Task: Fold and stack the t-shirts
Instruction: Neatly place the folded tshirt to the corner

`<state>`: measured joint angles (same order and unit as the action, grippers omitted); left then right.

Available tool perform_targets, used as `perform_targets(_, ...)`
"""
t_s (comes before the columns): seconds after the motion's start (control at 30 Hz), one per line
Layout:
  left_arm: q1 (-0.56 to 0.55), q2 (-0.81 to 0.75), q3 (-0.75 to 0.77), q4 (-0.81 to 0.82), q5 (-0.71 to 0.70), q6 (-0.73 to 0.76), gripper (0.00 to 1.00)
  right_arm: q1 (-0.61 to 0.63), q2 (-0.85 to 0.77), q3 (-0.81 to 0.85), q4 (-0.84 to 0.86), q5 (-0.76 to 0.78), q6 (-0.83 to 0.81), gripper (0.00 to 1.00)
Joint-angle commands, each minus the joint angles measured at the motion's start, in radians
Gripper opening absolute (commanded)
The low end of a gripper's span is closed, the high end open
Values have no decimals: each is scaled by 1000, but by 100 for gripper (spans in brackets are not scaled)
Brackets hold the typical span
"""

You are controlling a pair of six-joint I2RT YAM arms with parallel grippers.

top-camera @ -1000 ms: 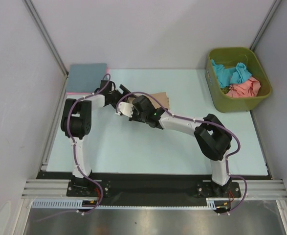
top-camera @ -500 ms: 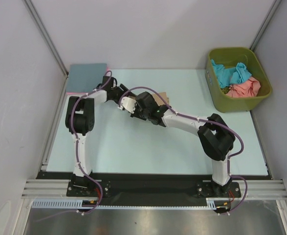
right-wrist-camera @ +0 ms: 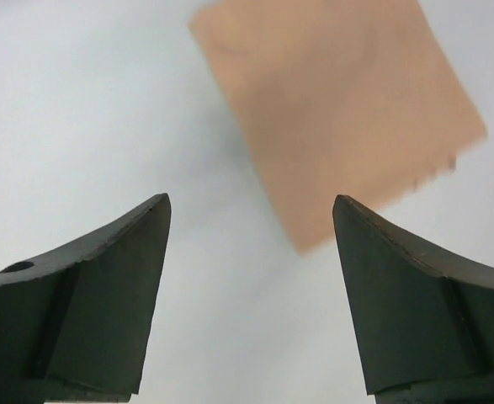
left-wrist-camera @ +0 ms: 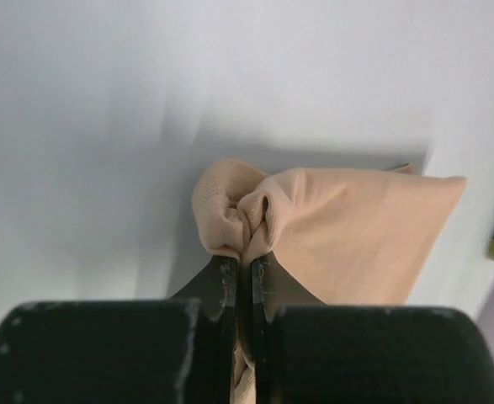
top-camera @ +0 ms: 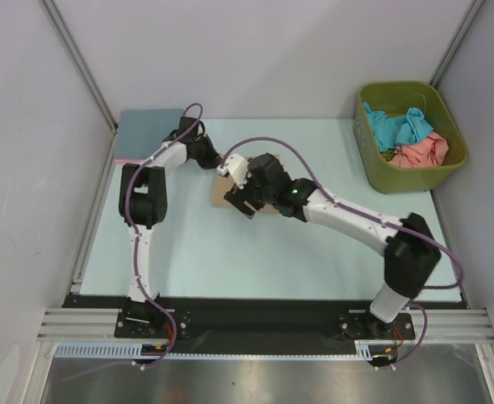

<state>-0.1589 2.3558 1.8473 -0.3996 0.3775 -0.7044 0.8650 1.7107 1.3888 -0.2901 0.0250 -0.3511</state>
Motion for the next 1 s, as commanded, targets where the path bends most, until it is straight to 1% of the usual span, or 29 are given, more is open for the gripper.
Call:
perform_targets(0.0, -2, -116, 72, -73, -112, 233, 0, -49, -197, -85, -144, 52, 181, 83)
perform_targets(0.03, -8, -128, 79, -84, -133, 265, 0, -50, -233, -121, -159, 58, 188, 83)
perform_targets(0.07, -13, -160, 88, -119, -197, 298, 0, -53, -267, -182, -162, 67, 196, 84)
perform_targets(0.1, -17, -173, 96, -136, -231, 357, 0, -55, -337, -213, -164, 70, 202, 84)
perform_targets(0.17, -25, -216, 113, -175, -279, 404, 0, -66, -397, -266, -165, 69, 219, 85)
perform_targets(0.2, -27, -233, 113, -182, -331, 420, 0, -70, -422, -316, -165, 67, 234, 85)
perform_targets(0.23, -31, -246, 113, -189, -350, 465, 0, -72, -466, -335, -170, 67, 239, 85)
perform_targets(0.27, -33, -262, 116, -196, -371, 488, 0, -72, -485, -353, -175, 69, 244, 85)
perform_targets(0.3, -34, -285, 122, -212, -428, 534, 0, -72, -500, -381, -179, 70, 251, 85)
perform_targets(0.4, -37, -302, 176, -260, -505, 613, 0, -73, -552, -418, -193, 70, 258, 85)
perform_targets(0.47, -37, -293, 257, -304, -555, 655, 0, -75, -569, -442, -195, 64, 259, 86)
perform_targets(0.53, -36, -279, 355, -330, -592, 700, 0, -83, -563, -448, -202, 53, 256, 86)
perform_targets(0.63, -36, -320, 378, -314, -646, 741, 0, -96, -533, -445, -193, 20, 244, 86)
perform_targets(0.83, -34, -336, 443, -260, -620, 821, 0, -126, -447, -363, -212, 3, 209, 86)
perform_targets(0.97, -28, -313, 492, -262, -624, 833, 0, -146, -410, -359, -193, -16, 207, 86)
